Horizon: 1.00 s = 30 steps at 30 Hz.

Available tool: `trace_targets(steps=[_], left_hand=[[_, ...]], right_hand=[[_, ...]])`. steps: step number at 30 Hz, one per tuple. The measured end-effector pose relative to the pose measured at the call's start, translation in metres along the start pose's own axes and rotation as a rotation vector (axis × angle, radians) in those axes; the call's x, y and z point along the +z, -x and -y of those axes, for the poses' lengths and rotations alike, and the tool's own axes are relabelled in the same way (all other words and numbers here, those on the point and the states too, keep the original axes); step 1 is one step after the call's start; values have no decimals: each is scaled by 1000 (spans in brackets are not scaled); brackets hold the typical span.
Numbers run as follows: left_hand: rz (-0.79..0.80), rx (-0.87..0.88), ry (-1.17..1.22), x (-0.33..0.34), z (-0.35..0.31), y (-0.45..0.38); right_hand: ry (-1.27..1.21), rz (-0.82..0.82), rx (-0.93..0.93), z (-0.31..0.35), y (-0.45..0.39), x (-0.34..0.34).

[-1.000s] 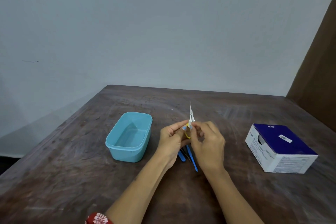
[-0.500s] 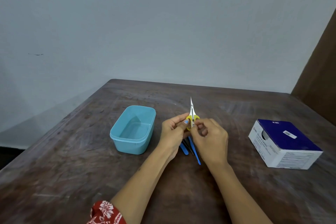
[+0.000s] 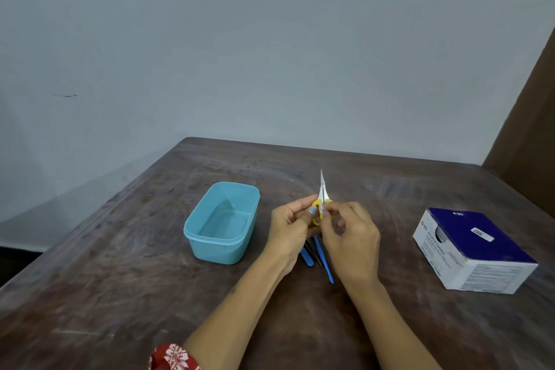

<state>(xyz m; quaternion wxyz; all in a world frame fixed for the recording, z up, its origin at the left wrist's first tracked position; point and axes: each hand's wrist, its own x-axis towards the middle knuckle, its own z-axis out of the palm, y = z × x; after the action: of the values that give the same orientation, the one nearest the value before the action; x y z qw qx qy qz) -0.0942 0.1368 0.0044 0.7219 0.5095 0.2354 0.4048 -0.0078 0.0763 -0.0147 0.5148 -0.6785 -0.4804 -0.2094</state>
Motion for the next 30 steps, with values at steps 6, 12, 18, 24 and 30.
trace_targets(steps=[6, 12, 18, 24, 30], left_hand=[[-13, -25, 15, -1, -1, -1], [27, -9, -50, 4, 0, 3], [-19, 21, -34, 2, -2, 2], [-23, 53, -60, 2, -1, 2], [-27, 70, 14, 0, -1, 2]], right_hand=[[58, -17, -33, 0, 0, 4], [123, -72, 3, -3, -1, 2], [156, -64, -47, -3, -3, 2], [131, -62, -1, -2, -3, -1], [34, -27, 138, -3, -1, -1]])
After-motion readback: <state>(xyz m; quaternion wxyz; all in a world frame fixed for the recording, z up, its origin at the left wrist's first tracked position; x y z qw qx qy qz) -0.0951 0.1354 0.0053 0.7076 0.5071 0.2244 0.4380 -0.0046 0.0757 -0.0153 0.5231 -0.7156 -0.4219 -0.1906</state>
